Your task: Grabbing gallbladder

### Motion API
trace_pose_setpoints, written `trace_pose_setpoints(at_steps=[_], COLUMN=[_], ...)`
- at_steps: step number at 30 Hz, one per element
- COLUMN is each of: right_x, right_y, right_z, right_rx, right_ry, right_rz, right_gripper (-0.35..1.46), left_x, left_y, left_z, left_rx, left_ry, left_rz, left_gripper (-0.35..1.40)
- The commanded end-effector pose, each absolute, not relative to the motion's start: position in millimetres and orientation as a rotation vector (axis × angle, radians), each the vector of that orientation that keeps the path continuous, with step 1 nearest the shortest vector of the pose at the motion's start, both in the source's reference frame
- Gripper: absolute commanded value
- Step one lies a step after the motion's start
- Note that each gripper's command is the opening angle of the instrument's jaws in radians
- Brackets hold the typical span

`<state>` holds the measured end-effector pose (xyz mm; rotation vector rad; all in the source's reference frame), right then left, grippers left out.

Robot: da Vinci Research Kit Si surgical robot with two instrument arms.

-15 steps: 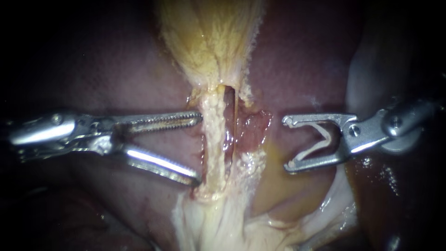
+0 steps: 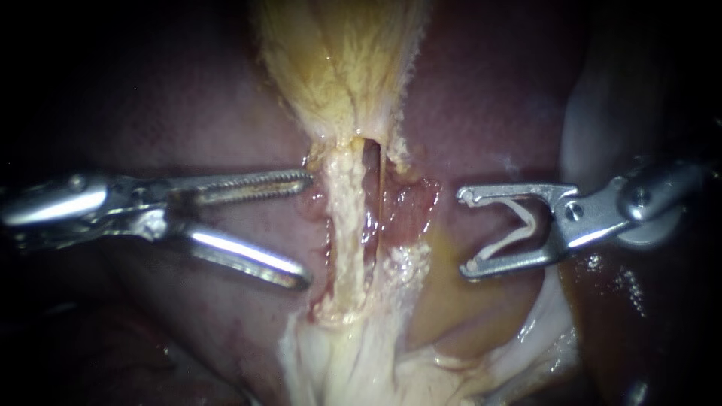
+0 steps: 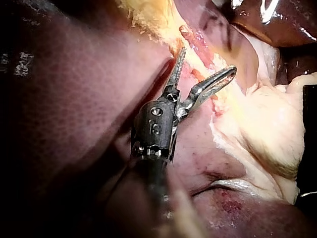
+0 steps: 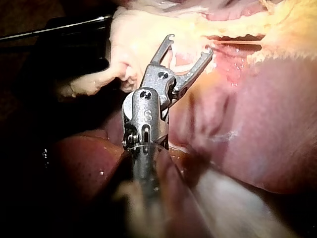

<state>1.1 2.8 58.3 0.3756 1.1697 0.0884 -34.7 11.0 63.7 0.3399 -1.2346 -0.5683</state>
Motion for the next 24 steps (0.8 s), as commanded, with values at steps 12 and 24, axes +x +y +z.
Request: trace_pose_setpoints(at_steps=[12, 24], right_x=[1.1, 1.2], right_y=[2.7, 2.7], right_z=[58.3, 58.3], right_rx=[0.378, 0.378], right_ry=[1.171, 1.171], right_rz=[0.087, 0.087], right_gripper=[0.48, 0.48], left_x=[-34.8, -36.8], left_y=[13.9, 15.1], left_z=[65.6, 67.7], left_rx=[0.293, 0.285], left_ry=[-1.218, -1.209], left_rz=[-0.612, -0.648], left_gripper=[0.69, 0.58])
